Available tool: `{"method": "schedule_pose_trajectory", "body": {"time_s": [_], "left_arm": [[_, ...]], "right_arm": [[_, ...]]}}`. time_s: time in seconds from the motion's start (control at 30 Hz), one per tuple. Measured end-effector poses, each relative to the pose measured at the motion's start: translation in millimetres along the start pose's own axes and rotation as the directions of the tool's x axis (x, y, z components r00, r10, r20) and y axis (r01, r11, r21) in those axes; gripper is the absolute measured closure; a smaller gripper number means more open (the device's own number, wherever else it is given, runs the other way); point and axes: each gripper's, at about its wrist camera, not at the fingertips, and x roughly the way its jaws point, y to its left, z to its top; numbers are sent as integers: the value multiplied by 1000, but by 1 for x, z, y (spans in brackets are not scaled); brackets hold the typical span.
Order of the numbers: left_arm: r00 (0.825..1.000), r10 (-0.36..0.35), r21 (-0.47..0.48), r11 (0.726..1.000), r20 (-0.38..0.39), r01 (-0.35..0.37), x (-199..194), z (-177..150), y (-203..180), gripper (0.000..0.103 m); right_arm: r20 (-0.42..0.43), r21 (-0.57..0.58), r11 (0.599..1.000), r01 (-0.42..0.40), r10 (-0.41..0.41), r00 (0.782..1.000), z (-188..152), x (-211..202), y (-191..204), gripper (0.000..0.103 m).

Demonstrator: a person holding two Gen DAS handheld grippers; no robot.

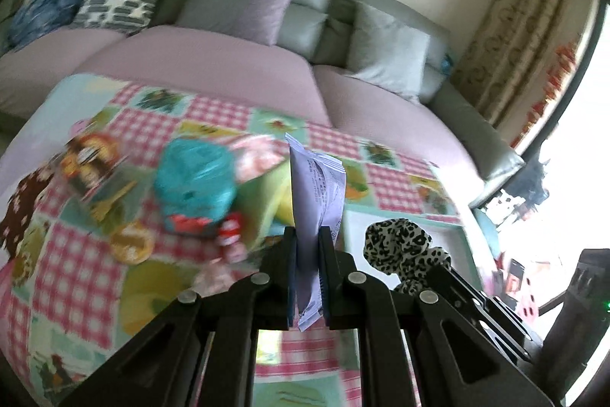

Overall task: Organize soft objects
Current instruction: 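Carry both items into the white tray and open both tools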

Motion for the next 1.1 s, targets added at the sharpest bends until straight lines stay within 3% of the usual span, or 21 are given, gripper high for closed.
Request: {"method": "schedule_pose_trajectory", "body": {"time_s": [0.3,0.5,0.7,0.93,1.1], "left_arm": [[992,-105,181,977,-74,117,37,-2,-88,93],[979,-122,224,962,-165,157,75,-15,-118,93],[968,-117,230,959,-220,168,106,-16,-132,93],[952,-71,216,966,-297,139,148,-28,-129,93],[938,-48,196,973,-342,121,167,-40,-119,93]], "right_arm": [[43,73,985,156,-159,986,21,-27,-65,94],[25,94,960,262,-266,964,29,-32,-107,94],[-39,103,935,340,-338,940,35,-18,-144,94],[-172,84,922,379,-361,916,19,23,-170,94],[-216,60,920,386,-366,905,7,43,-174,94]]}}
